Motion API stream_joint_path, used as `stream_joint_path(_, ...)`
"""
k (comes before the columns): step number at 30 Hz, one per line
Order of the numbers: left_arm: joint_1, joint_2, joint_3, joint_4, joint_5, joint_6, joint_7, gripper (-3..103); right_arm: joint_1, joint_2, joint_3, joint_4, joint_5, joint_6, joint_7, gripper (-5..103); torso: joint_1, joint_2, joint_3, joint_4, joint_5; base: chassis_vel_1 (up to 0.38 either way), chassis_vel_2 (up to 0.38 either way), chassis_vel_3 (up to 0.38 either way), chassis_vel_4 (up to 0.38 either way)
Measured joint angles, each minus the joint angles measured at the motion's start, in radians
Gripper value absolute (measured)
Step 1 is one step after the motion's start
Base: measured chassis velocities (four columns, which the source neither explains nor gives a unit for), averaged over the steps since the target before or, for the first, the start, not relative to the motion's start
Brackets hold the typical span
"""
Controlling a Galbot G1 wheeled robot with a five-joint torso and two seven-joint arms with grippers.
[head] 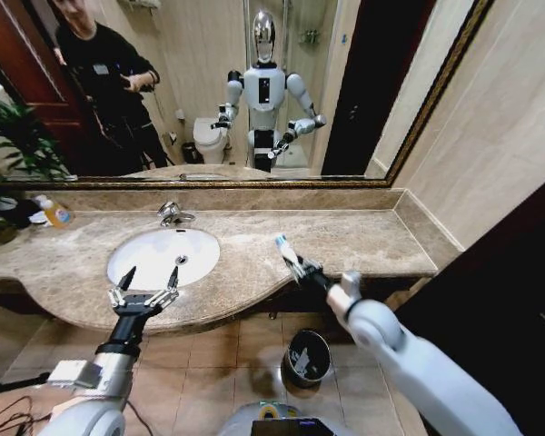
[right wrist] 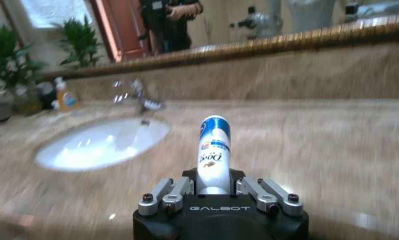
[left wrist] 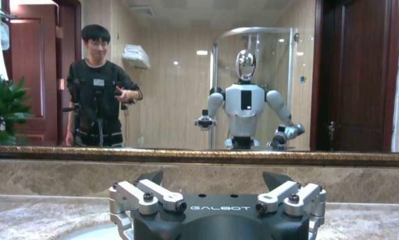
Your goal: Pick up the trash from the sink and place it in the trash bin.
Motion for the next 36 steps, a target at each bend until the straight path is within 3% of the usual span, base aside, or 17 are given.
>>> stream_joint_path(1, 0.0, 0.0, 0.0, 0.0, 0.0, 0.0, 0.0, 100, -0.064, 0.03, 0.038, -0.021, -0.037, 0.037, -0.081, 28, 0.0, 0.0, 0.0, -0.0001, 0.0001, 0.0, 0.0, 0.0, 0.0)
stream_joint_path(2, 0.0, 0.0, 0.0, 0.0, 0.0, 0.0, 0.0, 100, -0.064, 0.03, 0.038, -0.021, -0.037, 0.037, -0.081, 28, 0.0, 0.0, 0.0, -0.0001, 0.0001, 0.0, 0.0, 0.0, 0.0)
stream_joint_path(5, 0.0, 0.0, 0.0, 0.0, 0.0, 0.0, 0.0, 100, -0.153, 0.093, 0.124, -0.097, -0.08, 0.107, -0.29, 28, 0.0, 0.0, 0.0, -0.0001, -0.0002, 0.0, 0.0, 0.0, 0.0)
stream_joint_path(6, 0.0, 0.0, 0.0, 0.0, 0.0, 0.0, 0.0, 100, -0.153, 0.093, 0.124, -0.097, -0.08, 0.107, -0.29, 28, 0.0, 0.0, 0.0, -0.0001, -0.0002, 0.0, 0.0, 0.0, 0.0)
stream_joint_path(9, 0.0, 0.0, 0.0, 0.0, 0.0, 0.0, 0.0, 100, -0.152, 0.136, 0.157, -0.234, -0.133, 0.156, -0.393, 28, 0.0, 0.0, 0.0, 0.0001, 0.0001, 0.0, 0.0, 0.0, 0.0)
stream_joint_path(13, 0.0, 0.0, 0.0, 0.0, 0.0, 0.0, 0.0, 100, -0.131, 0.161, 0.157, -0.349, -0.149, 0.162, -0.409, 28, 0.0, 0.0, 0.0, 0.0002, -0.0002, 0.0, 0.0, 0.0, 0.0)
stream_joint_path(22, 0.0, 0.0, 0.0, 0.0, 0.0, 0.0, 0.0, 100, -0.031, 0.249, 0.14, -0.726, -0.298, 0.215, -0.427, 28, 0.0, 0.0, 0.0, 0.0, -0.0006, 0.0, 0.0, 0.0, 0.0)
stream_joint_path(28, 0.0, 0.0, 0.0, 0.0, 0.0, 0.0, 0.0, 100, 0.045, 0.311, 0.123, -0.925, -0.353, 0.256, -0.372, 28, 0.0, 0.0, 0.0, 0.0002, -0.0003, 0.0, 0.0, 0.0, 0.0)
stream_joint_path(36, 0.0, 0.0, 0.0, 0.0, 0.0, 0.0, 0.0, 100, 0.074, 0.322, 0.105, -1.043, -0.356, 0.302, -0.327, 28, 0.0, 0.0, 0.0, 0.0, -0.0003, 0.0, 0.0, 0.0, 0.0)
